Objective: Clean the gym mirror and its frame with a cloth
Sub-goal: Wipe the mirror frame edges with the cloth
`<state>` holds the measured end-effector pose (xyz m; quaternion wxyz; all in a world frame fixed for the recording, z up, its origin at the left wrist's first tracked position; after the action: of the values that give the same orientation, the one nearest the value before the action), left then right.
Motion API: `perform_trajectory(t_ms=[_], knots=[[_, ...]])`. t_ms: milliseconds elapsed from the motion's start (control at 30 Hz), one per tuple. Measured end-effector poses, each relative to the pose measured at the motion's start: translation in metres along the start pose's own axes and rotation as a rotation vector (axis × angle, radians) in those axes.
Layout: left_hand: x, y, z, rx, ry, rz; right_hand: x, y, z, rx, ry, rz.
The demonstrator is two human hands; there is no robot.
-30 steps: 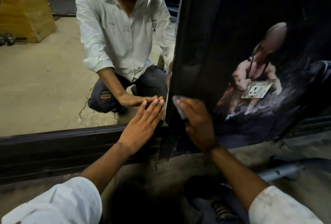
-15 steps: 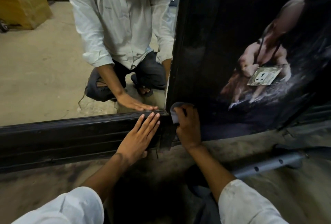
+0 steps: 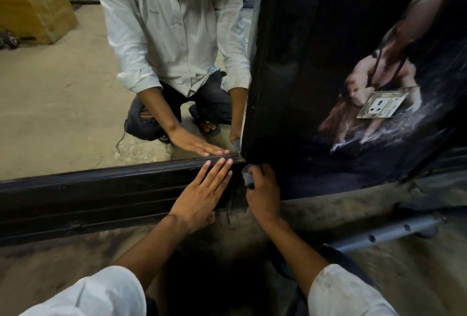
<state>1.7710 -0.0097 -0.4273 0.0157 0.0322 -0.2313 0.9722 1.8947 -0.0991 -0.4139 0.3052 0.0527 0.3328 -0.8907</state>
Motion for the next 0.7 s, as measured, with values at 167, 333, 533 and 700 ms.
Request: perform_trajectory(t_ms=[167, 333, 533, 700], knots=[[0.001, -0.016, 0.019, 0.62, 0.282, -0.052, -0.001, -0.003, -0.017, -0.305, -0.334, -0.136], [0.018, -0.044, 0.049, 1.395, 0.388, 0.244, 0.022, -0.017, 0.009, -0.772, -0.436, -0.645], [0.035, -0.096, 0.121, 1.775, 0.461, 0.479, 0.001, -0.097, 0.106, -0.849, -0.576, -0.61], [0.054, -0.169, 0.235, 1.808, 0.511, 0.519, -0.036, -0.187, 0.201, -0.802, -0.773, -0.536]])
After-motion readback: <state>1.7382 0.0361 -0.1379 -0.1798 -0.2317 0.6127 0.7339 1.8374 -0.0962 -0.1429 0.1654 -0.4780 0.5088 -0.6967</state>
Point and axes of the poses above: each hand's wrist, its own x-axis away from the middle knuckle, its own z-axis out of the back of the hand, y = z × x, the point moved 9 cm from there along -x, towards the middle knuckle, and after that the axes turned 10 degrees about -z, right-handed, at the moved point
